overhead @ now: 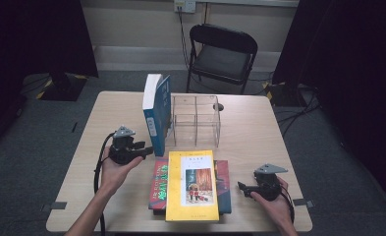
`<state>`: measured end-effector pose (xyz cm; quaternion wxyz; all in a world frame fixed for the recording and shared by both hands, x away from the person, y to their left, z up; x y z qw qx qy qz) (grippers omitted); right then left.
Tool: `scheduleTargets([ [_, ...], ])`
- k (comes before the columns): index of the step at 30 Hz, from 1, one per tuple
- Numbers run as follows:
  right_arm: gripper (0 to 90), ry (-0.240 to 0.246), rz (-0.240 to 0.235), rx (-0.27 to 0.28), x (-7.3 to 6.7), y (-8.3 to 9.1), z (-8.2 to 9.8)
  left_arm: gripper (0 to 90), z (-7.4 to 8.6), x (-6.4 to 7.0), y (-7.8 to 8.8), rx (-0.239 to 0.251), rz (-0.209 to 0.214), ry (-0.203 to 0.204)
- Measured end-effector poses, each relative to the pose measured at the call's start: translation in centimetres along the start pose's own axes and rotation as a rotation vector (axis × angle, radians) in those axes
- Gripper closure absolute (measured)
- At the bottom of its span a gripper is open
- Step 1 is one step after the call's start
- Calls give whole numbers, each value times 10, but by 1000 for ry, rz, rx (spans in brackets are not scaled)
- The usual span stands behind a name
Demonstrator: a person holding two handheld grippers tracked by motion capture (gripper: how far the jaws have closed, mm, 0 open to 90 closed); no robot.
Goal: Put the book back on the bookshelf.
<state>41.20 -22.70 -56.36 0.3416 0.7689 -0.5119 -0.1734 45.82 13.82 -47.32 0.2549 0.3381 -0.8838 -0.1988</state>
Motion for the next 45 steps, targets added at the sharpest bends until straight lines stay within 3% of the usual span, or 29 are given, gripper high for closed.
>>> scheduleTargets([
  [2,230,8,-10,4,-5,2,-3,579,5,6,2,-11,33,5],
  [5,276,13,-21,30,-11,10,-13,579,13,16,3,-36,43,-10],
  [8,340,-7,-52,82,-16,24,-27,577,17,28,2,-38,61,-17],
  [11,408,-19,-92,143,-25,39,-45,530,20,33,-2,-74,42,-44],
  [12,423,-22,-101,152,-29,43,-50,526,20,36,-3,-74,55,-35],
  [18,509,13,-199,197,-70,56,-79,518,24,55,-8,-75,110,-26],
  [23,561,39,-268,187,-98,50,-89,508,37,68,-16,-100,133,-51],
  [25,560,42,-274,174,-106,45,-89,487,42,72,-20,-104,159,-26],
  [29,504,31,-272,165,-110,38,-87,468,46,72,-22,-118,126,-77],
  [32,409,39,-283,142,-114,32,-79,478,46,71,-25,-113,144,-33],
  [35,367,19,-295,141,-116,29,-76,467,47,70,-25,-99,147,-40],
  [39,322,-5,-298,140,-118,24,-75,463,48,69,-25,-77,161,-4],
  [41,303,-7,-295,140,-119,23,-76,463,48,70,-25,-70,157,-11],
  [43,295,-13,-298,136,-120,22,-76,463,50,73,-27,-86,193,-9],
  [45,287,-30,-309,131,-120,19,-77,450,50,80,-30,-85,202,-28],
])
Point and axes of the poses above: each handheld gripper's, and its own axes: y roughly backward along the jaws, z roughly out of its underside, x roughly to its right, the point moved 10 cm from there along -y, roughly forward along the jaws, and after that the axes turned 9 degrees about z, right-handed, at the moved point
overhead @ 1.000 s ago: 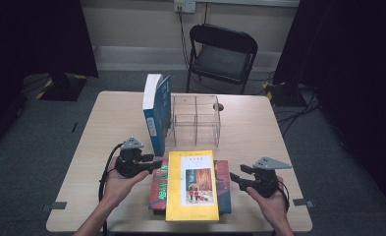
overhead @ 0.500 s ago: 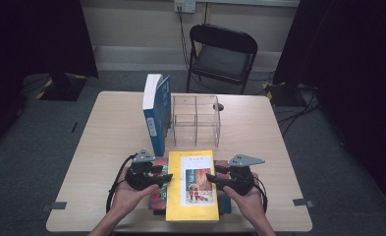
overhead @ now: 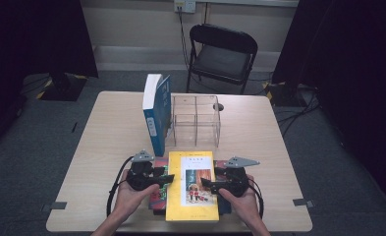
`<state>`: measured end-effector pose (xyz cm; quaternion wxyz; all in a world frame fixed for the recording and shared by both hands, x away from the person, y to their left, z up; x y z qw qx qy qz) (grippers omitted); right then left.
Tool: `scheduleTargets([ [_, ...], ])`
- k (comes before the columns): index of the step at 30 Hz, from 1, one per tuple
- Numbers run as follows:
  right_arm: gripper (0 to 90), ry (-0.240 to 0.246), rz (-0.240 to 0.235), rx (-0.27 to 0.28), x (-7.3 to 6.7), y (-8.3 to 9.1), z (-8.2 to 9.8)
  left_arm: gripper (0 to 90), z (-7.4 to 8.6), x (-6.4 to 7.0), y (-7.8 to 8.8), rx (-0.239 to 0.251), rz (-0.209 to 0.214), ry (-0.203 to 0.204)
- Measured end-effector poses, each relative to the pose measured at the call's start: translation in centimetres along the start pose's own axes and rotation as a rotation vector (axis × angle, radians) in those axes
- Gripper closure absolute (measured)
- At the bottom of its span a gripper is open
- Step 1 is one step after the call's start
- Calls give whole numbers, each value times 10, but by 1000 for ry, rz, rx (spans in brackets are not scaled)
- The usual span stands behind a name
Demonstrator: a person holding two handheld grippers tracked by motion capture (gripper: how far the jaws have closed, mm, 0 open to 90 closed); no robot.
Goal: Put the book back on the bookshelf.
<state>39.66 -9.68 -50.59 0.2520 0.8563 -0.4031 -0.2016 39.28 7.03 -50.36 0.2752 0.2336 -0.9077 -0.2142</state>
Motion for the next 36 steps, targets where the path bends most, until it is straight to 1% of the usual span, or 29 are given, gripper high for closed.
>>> scheduleTargets([
  [1,286,-2,0,0,0,-1,0,453,0,2,-2,-7,8,-11],
  [2,285,-3,2,-1,0,-1,-1,437,0,4,-3,-18,-6,-25],
  [3,284,-6,9,-4,0,-1,-1,426,-1,4,-4,-11,-15,-23],
  [7,286,-12,9,-5,1,-3,-2,420,0,3,-4,-16,-10,-7],
  [10,294,-22,12,-5,1,-3,-2,408,-1,3,-5,-7,-25,-7],
  [14,323,-46,20,-1,2,-3,-3,398,-1,4,-5,1,-23,-8],
  [15,330,-52,20,0,2,-3,-3,390,0,4,-6,-3,-27,-13],
  [17,346,-55,31,-1,2,-2,-4,359,0,7,-8,-5,-40,-20],
  [18,356,-52,38,3,2,-1,-5,329,1,8,-9,-16,-52,-44],
  [19,376,-53,41,5,2,0,-6,293,1,10,-10,-16,-54,-45],
  [20,395,-60,38,10,2,0,-6,279,1,9,-10,-27,-58,-54],
  [21,420,-78,28,15,2,2,-8,278,0,10,-10,-14,-52,-42],
  [22,438,-80,28,25,2,4,-9,278,1,10,-10,-16,-50,-45],
  [26,452,-79,31,28,1,7,-9,278,1,9,-10,-16,-54,-53],
  [28,460,-93,26,24,1,7,-8,275,2,10,-10,-14,-57,-52],
  [29,465,-96,22,25,1,8,-8,270,1,10,-10,-9,-57,-54],
  [32,466,-101,18,27,-2,11,-5,259,3,11,-10,-17,-51,-64],
  [33,465,-102,22,21,-2,11,-4,258,3,12,-10,-16,-49,-64],
  [36,469,-117,18,28,-4,13,-4,256,3,12,-10,-12,-54,-64],
])
Point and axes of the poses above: each handheld gripper's, and its own axes: y roughly backward along the jaws, z roughly out of its underside, x roughly to its right, the point moved 10 cm from there along -y, roughly forward along the jaws, and after that the axes turned 9 degrees about z, right-handed, at the moved point
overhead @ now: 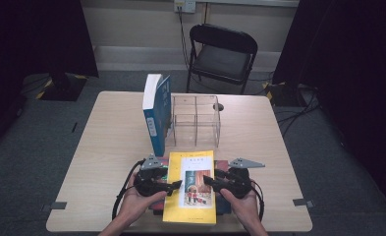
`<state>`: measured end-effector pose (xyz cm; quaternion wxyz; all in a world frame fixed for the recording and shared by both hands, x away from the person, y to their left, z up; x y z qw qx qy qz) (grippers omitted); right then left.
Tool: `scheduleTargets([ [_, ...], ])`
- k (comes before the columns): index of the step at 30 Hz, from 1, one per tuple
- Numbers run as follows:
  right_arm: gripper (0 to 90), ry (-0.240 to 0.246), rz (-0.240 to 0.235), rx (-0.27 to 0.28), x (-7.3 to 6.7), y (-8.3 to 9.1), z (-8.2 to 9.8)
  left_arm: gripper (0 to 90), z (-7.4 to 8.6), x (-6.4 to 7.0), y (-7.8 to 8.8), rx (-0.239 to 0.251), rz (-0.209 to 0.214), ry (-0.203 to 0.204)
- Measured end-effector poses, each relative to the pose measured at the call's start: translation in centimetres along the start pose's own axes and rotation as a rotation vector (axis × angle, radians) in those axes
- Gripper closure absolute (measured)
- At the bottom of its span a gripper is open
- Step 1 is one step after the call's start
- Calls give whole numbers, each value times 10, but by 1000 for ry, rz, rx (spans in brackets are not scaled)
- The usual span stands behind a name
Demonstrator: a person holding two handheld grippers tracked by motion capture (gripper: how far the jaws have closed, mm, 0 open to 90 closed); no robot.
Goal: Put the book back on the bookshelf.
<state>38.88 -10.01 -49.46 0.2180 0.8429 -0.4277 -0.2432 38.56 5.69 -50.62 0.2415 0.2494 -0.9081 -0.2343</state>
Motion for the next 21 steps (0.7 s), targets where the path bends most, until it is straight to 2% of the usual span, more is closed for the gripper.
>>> scheduleTargets([
  [4,471,-8,-4,13,-3,3,-3,256,0,1,0,2,0,7],
  [9,474,-15,-9,10,-7,7,-2,209,2,4,-1,5,5,-13],
  [14,519,-24,-23,19,-6,6,-5,209,2,4,0,-7,5,-5],
  [16,536,-13,-24,30,-8,5,-8,216,2,5,2,-2,20,16],
  [21,540,-12,-9,33,-3,-3,-13,273,6,6,7,-13,37,15],
])
Point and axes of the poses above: each handheld gripper's, and its own axes: y roughly backward along the jaws, z roughly out of its underside, x roughly to its right, the point moved 10 cm from there along -y, roughly forward along the jaws, and after that the axes turned 9 degrees about z, right-handed, at the moved point
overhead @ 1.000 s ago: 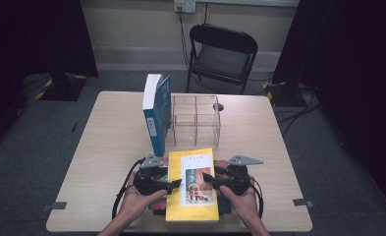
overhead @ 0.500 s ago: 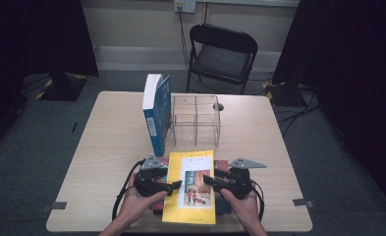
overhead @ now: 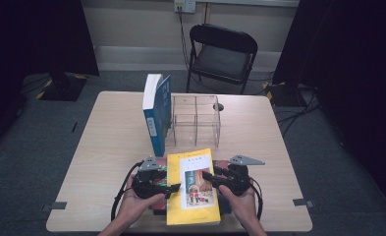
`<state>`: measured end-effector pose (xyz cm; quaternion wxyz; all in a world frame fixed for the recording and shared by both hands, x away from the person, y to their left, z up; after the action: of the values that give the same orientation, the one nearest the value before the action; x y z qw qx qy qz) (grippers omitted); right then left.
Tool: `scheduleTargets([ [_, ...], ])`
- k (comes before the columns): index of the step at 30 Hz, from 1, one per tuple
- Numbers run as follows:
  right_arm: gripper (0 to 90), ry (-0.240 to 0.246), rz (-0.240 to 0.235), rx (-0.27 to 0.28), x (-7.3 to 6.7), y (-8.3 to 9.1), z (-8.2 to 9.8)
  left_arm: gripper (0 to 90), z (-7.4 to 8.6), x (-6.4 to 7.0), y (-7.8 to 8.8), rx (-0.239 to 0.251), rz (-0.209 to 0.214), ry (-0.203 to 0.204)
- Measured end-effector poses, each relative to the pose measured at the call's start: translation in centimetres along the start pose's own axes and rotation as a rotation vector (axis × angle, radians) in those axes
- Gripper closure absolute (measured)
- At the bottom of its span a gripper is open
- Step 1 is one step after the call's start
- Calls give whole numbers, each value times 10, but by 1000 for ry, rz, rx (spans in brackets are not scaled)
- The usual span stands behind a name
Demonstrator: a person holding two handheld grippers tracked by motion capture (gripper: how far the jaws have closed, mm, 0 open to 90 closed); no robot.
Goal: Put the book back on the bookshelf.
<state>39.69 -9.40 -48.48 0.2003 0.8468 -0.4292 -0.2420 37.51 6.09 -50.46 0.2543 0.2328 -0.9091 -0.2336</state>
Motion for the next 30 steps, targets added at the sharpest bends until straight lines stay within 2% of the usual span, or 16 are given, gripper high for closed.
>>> scheduleTargets([
  [4,541,12,30,-38,9,-5,6,303,0,-2,2,5,5,5],
  [6,546,-13,14,-33,11,-6,7,304,0,-2,2,6,3,3],
  [9,498,-19,19,-49,13,-11,9,306,0,-2,2,6,3,3],
  [16,430,-9,33,-46,13,-20,7,308,1,-2,2,11,2,-6],
  [19,438,-6,42,-48,12,-20,7,310,1,-2,1,12,1,-3],
  [21,460,-3,54,-38,12,-18,6,312,-1,-2,1,16,7,35],
  [22,459,-16,51,-29,12,-17,5,311,-2,-2,0,16,7,50],
  [23,464,-28,42,-20,12,-15,3,311,-2,-3,0,1,2,29],
  [25,482,-32,42,-9,12,-11,2,326,-3,-3,-1,10,-3,34],
  [30,540,-52,15,24,11,-4,-4,306,-3,-2,-3,1,-11,7],
])
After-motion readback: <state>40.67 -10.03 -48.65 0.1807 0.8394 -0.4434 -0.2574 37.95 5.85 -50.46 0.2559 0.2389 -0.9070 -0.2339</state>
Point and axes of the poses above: each handheld gripper's, and its own axes: y roughly backward along the jaws, z roughly out of its underside, x roughly to its right, the point moved 10 cm from there along -y, roughly forward along the jaws, and after that the axes turned 9 degrees about z, right-handed, at the moved point
